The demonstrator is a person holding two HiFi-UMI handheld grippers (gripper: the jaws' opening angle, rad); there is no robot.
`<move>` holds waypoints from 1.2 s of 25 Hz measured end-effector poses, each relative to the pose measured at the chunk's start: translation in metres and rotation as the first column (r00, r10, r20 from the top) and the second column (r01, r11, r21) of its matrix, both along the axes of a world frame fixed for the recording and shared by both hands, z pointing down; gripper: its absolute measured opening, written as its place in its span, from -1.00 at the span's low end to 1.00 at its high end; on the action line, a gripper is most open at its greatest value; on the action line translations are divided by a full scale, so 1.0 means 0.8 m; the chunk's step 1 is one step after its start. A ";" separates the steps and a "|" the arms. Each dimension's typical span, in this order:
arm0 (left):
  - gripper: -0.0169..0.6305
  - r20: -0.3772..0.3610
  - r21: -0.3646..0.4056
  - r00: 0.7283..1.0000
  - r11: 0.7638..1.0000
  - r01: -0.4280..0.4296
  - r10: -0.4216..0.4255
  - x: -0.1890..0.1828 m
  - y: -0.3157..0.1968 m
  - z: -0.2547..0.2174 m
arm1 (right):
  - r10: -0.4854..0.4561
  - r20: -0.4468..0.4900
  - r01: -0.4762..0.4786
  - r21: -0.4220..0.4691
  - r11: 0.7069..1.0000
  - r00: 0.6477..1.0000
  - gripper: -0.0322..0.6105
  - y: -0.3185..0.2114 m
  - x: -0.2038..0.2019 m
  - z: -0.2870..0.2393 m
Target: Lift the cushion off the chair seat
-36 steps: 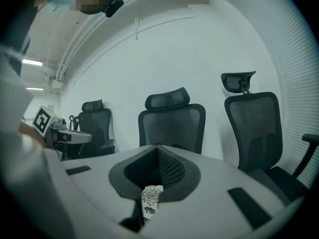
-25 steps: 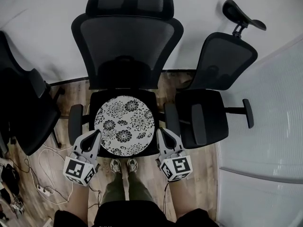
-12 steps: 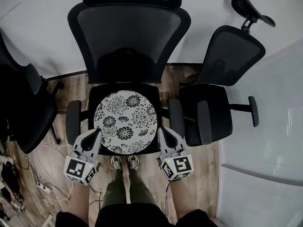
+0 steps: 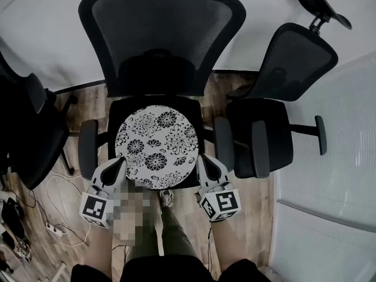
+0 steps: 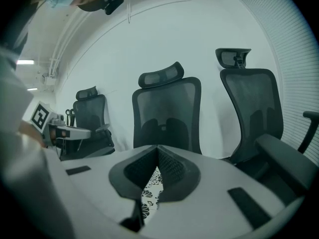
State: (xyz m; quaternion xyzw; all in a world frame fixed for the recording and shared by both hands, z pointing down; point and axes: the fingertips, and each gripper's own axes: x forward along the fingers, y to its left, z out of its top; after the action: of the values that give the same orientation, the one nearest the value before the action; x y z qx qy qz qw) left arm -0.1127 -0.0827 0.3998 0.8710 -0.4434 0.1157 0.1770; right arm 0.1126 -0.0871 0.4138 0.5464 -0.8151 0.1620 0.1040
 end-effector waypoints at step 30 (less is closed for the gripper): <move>-0.91 0.005 -0.063 1.000 0.998 0.000 0.001 -0.004 -0.008 0.092 | -0.004 -0.030 0.001 -0.078 0.997 1.000 -0.85 -0.006 -0.006 0.098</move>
State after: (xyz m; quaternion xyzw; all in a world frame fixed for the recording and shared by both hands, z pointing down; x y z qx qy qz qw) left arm -0.1158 -0.0888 0.4732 0.8648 -0.4397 0.1320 0.2034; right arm 0.1080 -0.0920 0.4921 0.5434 -0.8072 0.1851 0.1376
